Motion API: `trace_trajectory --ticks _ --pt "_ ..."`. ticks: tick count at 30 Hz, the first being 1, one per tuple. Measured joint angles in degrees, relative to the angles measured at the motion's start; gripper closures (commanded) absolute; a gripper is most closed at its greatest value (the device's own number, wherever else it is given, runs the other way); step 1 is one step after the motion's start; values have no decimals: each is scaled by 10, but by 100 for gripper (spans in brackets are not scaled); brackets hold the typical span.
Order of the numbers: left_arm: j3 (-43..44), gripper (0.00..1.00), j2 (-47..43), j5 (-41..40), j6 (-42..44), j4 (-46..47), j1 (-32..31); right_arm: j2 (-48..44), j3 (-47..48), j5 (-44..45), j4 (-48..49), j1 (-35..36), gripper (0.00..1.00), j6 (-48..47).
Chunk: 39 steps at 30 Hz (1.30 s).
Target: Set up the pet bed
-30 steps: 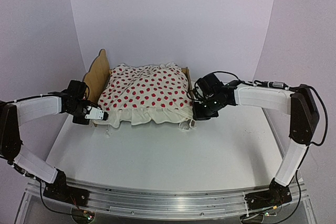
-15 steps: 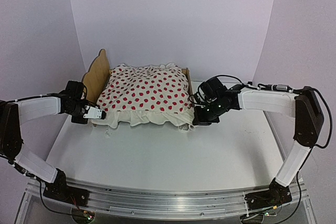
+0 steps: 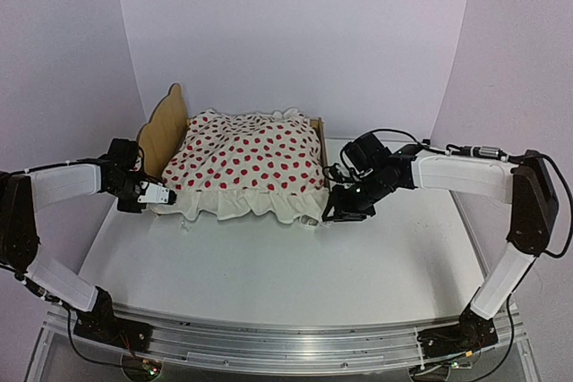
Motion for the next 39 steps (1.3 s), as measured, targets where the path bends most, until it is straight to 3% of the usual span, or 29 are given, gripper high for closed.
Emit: trace_trajectory --ticks 7,12,17,21,29,33,39 --pt "61 30 -69 79 5 -189 8 -12 75 -15 -51 -35 52 -37" --pt "182 33 -112 166 -83 -284 -20 36 258 -2 -51 -90 56 -63" --pt "370 35 4 219 -284 -254 -87 178 462 31 -29 -123 54 -75" --pt "479 35 144 227 -427 -187 -91 299 565 87 -17 -128 50 -83" --pt "601 36 368 173 -597 -108 -89 403 557 149 3 -126 56 -71" --pt "604 36 399 146 -640 -88 -88 405 518 155 30 -126 75 -46" --pt "612 36 405 136 -694 -70 -80 340 383 175 115 -118 76 6"
